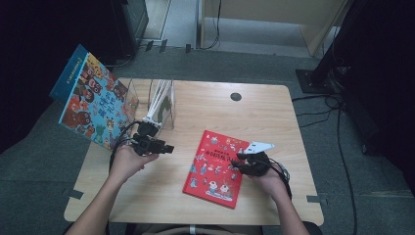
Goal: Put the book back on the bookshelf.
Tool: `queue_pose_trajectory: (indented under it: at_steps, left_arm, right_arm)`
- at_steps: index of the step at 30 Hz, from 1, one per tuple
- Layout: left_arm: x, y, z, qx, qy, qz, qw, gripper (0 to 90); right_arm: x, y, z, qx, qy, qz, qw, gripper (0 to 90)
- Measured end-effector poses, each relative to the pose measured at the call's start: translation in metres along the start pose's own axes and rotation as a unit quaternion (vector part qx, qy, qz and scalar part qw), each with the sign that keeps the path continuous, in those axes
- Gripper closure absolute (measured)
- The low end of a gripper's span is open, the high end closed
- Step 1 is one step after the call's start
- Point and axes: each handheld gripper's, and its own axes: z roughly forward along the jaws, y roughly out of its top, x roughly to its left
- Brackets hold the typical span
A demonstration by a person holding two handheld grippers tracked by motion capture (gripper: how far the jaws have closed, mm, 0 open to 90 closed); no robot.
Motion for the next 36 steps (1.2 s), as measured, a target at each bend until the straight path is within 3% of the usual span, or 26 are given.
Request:
queue_pose_trajectory:
  at_steps: [6,8,15,19,24,29,36]
  left_arm:
    - [-0.003,0.001,0.010,0.004,-0.002,0.014,0.9999,52.7]
    - [-0.003,0.002,0.012,0.001,-0.007,0.008,0.9999,61.0]
    - [-0.009,0.002,0.019,-0.007,-0.017,0.014,0.9997,69.6]
    - [-0.010,-0.002,0.026,-0.017,-0.030,0.013,0.9993,75.4]
    - [-0.016,-0.005,0.038,-0.003,-0.024,0.034,0.9991,82.9]
    - [-0.018,-0.006,0.043,-0.021,-0.041,0.037,0.9983,82.8]
    - [-0.021,-0.010,0.054,-0.010,-0.048,0.035,0.9982,82.8]
  right_arm:
    - [0.000,-0.006,-0.005,-0.005,-0.002,0.009,0.9999,61.2]
    - [0.000,-0.007,-0.007,-0.006,-0.004,0.015,0.9999,61.8]
    - [0.001,-0.013,-0.013,-0.009,-0.009,0.027,0.9996,65.1]
    - [0.002,-0.016,-0.015,-0.009,-0.011,0.031,0.9994,71.4]
    - [0.003,-0.019,-0.018,-0.008,-0.013,0.038,0.9992,76.3]
    - [0.004,-0.021,-0.021,-0.006,-0.014,0.039,0.9991,80.0]
    - [0.006,-0.025,-0.024,-0.005,-0.017,0.042,0.9990,81.3]
